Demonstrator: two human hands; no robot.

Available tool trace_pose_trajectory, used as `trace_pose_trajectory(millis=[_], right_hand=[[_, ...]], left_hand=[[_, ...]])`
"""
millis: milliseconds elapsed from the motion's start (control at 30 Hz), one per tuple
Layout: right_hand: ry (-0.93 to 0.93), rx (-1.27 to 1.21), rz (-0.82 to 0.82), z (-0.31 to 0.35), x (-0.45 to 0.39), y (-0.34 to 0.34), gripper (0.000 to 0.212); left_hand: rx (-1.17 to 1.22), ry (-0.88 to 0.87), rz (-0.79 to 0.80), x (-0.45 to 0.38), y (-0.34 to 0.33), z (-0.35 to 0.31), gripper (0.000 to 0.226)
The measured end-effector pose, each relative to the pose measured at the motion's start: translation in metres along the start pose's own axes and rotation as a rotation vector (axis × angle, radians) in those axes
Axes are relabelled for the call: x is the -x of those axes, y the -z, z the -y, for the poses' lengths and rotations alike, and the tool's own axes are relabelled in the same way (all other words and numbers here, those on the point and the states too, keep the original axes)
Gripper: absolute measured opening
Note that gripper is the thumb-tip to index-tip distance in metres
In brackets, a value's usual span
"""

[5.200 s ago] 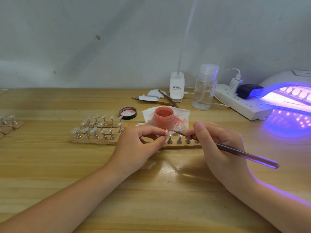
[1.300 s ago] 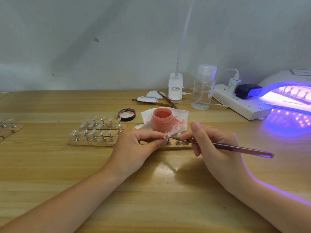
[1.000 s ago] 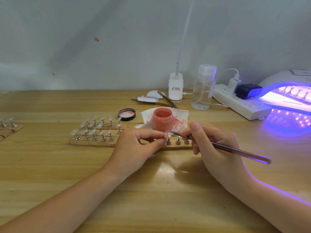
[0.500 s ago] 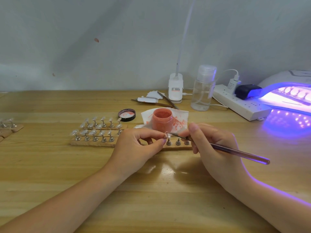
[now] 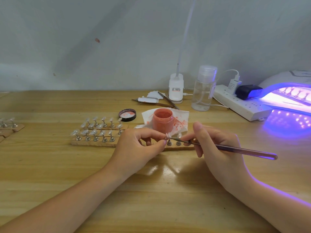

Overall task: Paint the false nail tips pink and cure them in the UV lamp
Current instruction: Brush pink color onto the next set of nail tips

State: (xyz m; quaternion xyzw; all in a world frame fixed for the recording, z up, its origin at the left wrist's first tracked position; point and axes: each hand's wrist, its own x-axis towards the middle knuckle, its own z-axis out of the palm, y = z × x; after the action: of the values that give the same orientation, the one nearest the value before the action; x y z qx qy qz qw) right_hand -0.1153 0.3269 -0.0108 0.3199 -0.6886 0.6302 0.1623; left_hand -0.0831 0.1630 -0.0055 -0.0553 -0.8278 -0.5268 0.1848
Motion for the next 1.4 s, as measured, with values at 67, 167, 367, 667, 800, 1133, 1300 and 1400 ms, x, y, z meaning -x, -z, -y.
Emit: trace_pose_trajectory(millis=[67, 167, 367, 667, 800, 1133, 1300, 1400], right_hand=[[-0.039, -0.061, -0.038, 0.0003, 0.0009, 0.0008, 0.035], [-0.012, -0.033, -0.041, 0.0014, 0.0008, -0.0003, 0.033], [0.015, 0.038, 0.007, 0.0012, -0.0016, -0.0012, 0.026], [0.002, 0.026, -0.049, 0.0013, -0.0006, -0.0005, 0.027], [0.020, 0.044, -0.013, 0.0007, -0.0005, -0.0012, 0.023], [-0.107, -0.123, -0.129, -0.0020, 0.0019, 0.0035, 0.040], [0.013, -0.052, -0.083, -0.0031, 0.0028, 0.0025, 0.037], [0.062, 0.002, -0.057, -0.0017, 0.0024, 0.0022, 0.034]], left_hand=[[0.004, -0.002, 0.004, -0.0001, 0.0003, -0.0001, 0.030], [0.004, -0.009, 0.010, 0.0000, 0.0006, -0.0002, 0.029], [-0.020, -0.032, 0.012, -0.0012, -0.0001, 0.0023, 0.029], [-0.019, -0.014, -0.008, -0.0018, 0.0002, 0.0049, 0.025], [-0.026, -0.025, -0.008, -0.0017, 0.0000, 0.0041, 0.027], [0.055, -0.083, 0.031, -0.0014, 0.0018, 0.0036, 0.007], [0.080, -0.063, -0.014, -0.0010, 0.0016, 0.0051, 0.004], [0.071, -0.042, -0.017, -0.0007, 0.0015, 0.0055, 0.008]])
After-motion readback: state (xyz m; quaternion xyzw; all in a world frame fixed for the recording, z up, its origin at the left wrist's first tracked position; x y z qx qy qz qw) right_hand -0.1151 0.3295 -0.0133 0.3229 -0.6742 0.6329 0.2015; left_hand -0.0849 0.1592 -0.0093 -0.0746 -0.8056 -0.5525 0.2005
